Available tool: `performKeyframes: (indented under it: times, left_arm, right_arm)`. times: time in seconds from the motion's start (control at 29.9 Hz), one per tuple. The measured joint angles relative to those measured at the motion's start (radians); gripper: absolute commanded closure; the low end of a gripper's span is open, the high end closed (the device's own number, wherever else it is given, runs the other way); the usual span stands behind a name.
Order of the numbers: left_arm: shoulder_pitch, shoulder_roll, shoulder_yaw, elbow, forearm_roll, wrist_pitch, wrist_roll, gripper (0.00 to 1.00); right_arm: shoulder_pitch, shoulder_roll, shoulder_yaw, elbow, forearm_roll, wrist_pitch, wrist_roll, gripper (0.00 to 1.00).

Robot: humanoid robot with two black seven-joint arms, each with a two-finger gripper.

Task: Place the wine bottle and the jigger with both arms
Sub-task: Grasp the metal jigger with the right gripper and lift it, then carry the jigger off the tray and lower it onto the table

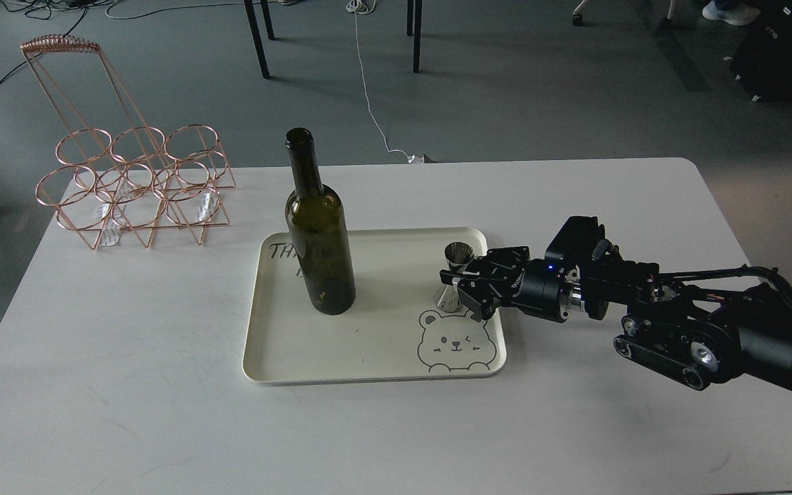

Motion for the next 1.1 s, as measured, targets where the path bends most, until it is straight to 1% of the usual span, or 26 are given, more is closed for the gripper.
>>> performKeyframes:
  times: [0.23, 0.27, 0.37, 0.47, 0.63, 0.8, 0.97, 1.1]
  left_arm:
    - [0.001, 0.007, 0.001, 0.002, 0.000, 0.000, 0.000, 0.01]
    - [0.001, 0.008, 0.001, 0.002, 0.000, 0.000, 0.000, 0.01]
    - [0.002, 0.008, 0.001, 0.002, 0.000, 0.000, 0.000, 0.01]
    - [0.002, 0.006, 0.000, 0.002, 0.000, 0.000, -0.001, 0.01]
    - [0.002, 0.006, 0.000, 0.001, 0.000, 0.000, -0.001, 0.01]
    - [0.000, 0.007, -0.001, 0.001, 0.000, 0.000, -0.001, 0.01]
    - [0.000, 0.008, -0.001, 0.001, 0.000, 0.000, 0.000, 0.01]
    - [0.000, 0.009, 0.000, 0.001, 0.000, 0.000, 0.000, 0.01]
  right_arm:
    - [0.001, 0.008, 0.000, -0.006, -0.003, -0.007, 0.000, 0.81]
    - [0.001, 0.008, 0.000, -0.007, -0.003, -0.013, 0.000, 0.83]
    - [0.001, 0.008, -0.001, -0.007, -0.006, -0.034, 0.000, 0.94]
    - [0.001, 0.008, -0.004, -0.007, -0.012, -0.046, 0.000, 0.97]
    - [0.011, 0.010, -0.017, -0.005, -0.027, -0.059, 0.000, 0.98]
    - [0.039, -0.010, -0.012, -0.002, -0.026, -0.096, 0.000, 0.97]
    - [0.071, -0.084, 0.028, -0.001, -0.015, -0.128, 0.000, 0.97]
    - [0.067, -0.171, 0.094, 0.001, -0.012, -0.135, 0.000, 0.98]
